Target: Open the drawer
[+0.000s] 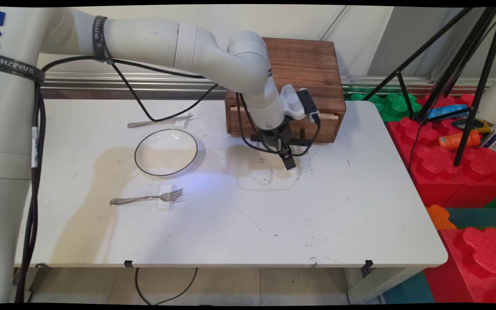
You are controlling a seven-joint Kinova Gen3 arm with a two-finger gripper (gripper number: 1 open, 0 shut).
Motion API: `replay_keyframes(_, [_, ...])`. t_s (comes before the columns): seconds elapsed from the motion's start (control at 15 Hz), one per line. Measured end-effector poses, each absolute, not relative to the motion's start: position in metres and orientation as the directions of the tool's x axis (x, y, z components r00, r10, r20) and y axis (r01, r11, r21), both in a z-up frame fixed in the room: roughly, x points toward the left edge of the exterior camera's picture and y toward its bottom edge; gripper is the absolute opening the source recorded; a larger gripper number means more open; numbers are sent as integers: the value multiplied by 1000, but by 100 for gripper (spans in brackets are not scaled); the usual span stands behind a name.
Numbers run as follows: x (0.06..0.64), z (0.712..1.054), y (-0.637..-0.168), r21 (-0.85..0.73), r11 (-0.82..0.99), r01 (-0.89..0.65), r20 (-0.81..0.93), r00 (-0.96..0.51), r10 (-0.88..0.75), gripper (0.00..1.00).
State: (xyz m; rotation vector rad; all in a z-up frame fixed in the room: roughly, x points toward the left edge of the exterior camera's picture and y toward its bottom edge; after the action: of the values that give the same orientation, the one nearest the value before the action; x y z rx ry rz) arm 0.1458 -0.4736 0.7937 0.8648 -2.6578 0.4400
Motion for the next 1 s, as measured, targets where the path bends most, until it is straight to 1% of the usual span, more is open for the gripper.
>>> replay_keyframes(1.0, [134, 799, -391, -153, 813, -562, 357, -798, -485, 100])
